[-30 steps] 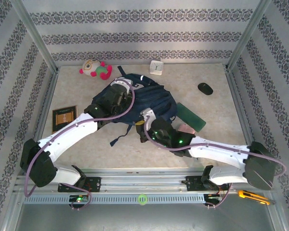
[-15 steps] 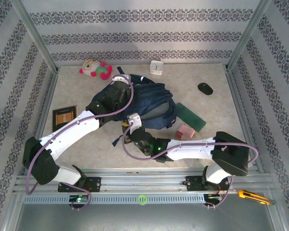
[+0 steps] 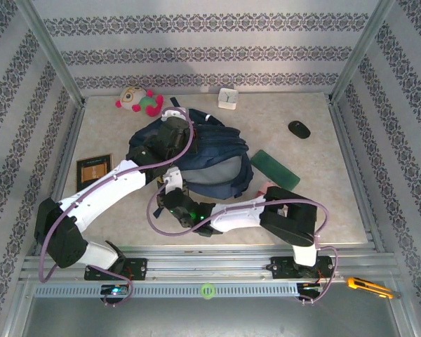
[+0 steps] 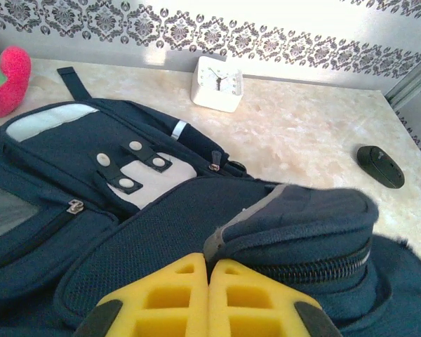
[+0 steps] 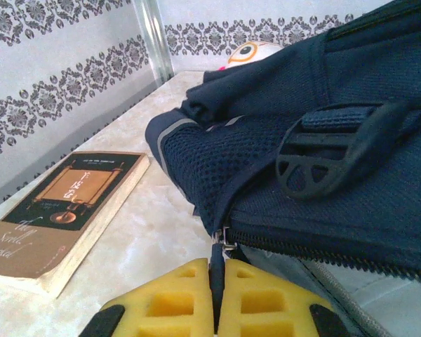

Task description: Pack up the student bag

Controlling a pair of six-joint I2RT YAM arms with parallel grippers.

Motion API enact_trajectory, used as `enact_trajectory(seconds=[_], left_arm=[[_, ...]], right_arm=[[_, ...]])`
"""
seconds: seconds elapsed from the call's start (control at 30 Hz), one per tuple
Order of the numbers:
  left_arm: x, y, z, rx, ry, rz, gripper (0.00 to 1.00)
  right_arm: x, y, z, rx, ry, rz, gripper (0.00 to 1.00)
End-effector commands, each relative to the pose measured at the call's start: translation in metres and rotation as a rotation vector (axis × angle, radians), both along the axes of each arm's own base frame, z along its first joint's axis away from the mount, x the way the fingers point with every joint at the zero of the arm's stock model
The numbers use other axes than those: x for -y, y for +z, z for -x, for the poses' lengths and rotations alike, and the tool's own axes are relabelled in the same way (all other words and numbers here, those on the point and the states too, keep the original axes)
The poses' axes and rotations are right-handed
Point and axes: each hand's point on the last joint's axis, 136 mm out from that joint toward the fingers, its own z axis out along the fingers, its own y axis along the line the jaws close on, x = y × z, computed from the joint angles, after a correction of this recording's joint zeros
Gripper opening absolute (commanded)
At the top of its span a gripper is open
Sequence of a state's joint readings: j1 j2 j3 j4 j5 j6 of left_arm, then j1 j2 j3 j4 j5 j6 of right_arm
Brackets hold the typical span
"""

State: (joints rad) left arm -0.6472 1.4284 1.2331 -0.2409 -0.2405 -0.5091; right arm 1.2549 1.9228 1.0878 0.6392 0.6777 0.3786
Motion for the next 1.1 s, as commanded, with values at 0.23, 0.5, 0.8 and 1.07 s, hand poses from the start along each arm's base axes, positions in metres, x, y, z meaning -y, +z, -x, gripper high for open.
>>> enact_trajectory(seconds=[0.23,0.5,0.8,1.07], left_arm=[[0.005,0.036,-0.004,0.131,-0.001,0.073,0.0],[-0.047,0.013,-0.001,0.11,0.051,-0.06,0.08],[-0.108,-0.032,0.033,-0.124,0.198,0.006,0.61],[-0.13,-0.084,0.059,-0.314,0.309,0.114,0.69]], right_arm=[[-0.045,0.019,0.02,0.008,0.155,-0.055,0.17],[-0.01,0.039,0.048,-0.093,0.249,-0.083,0.56],[0.055,0.05,0.052,-0.319,0.238,-0.119,0.57],[0.123,0.023,0.011,-0.599,0.131,-0.087,0.57]])
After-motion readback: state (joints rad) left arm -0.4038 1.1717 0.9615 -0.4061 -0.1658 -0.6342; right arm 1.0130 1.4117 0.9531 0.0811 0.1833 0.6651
